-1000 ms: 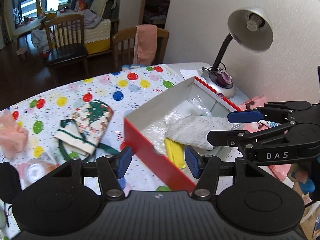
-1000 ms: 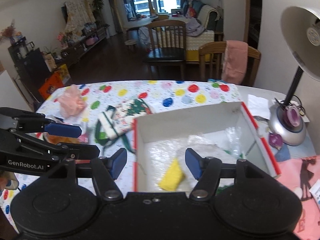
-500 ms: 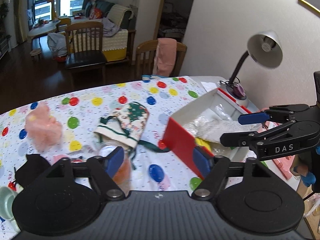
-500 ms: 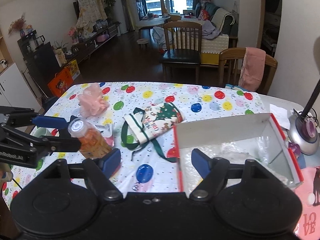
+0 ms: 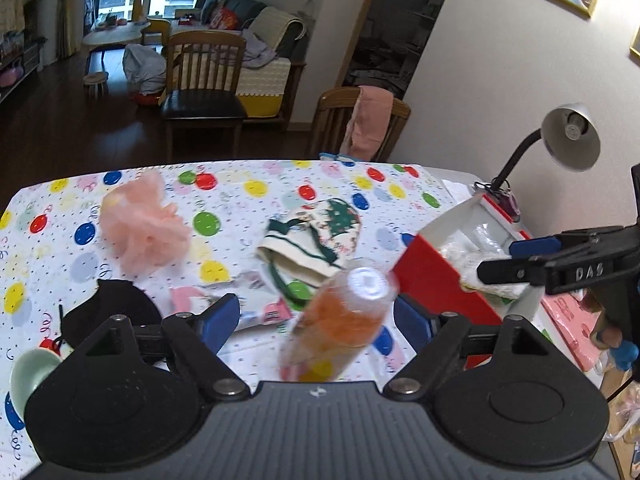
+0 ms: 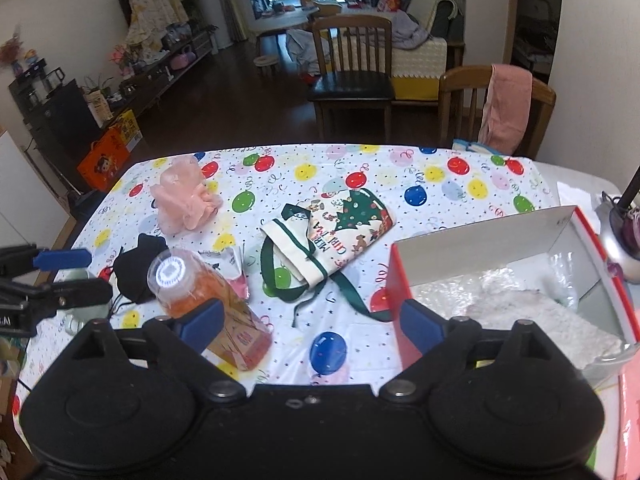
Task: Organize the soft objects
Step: 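Move the right tool to the Christmas tote bag while the left tool reaches the panda wipes packet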
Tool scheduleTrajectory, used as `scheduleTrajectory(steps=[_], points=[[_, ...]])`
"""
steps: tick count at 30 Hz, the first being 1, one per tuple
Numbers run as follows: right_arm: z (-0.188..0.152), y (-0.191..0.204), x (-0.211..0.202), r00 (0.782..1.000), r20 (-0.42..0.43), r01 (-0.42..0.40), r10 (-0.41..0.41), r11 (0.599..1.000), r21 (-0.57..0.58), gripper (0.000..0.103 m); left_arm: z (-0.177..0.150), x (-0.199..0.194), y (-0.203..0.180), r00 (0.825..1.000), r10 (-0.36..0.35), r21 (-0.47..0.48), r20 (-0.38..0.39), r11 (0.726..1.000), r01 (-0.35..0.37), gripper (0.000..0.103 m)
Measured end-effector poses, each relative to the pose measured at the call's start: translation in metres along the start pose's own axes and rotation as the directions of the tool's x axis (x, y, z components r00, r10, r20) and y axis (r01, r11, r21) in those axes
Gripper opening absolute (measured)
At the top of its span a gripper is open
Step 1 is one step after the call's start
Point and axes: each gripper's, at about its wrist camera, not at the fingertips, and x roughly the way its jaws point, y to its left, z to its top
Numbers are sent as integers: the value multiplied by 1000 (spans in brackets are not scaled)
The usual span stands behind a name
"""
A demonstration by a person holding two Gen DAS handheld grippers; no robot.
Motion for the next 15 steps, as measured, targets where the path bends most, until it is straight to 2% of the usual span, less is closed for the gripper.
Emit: scheduleTrajectory(steps=[2,4,10,15], points=[[5,5,7,1000,-11,6,-6,1000,15,99,-2,2,12,1000,5,3,0,1000,-5,89],[12,10,14,1000,-17,19,-19,1000,25,99,-4,5,22,1000,12,11,1,1000,-12,99],[36,20,41,998,-41,57,-55,998,39,100,-8,27,47,999,49,38,6,998,-49,100],[56,18,71,995,-74,66,-60,995,73,101,-7,54,64,998,15,46,-55,999,-13,100]])
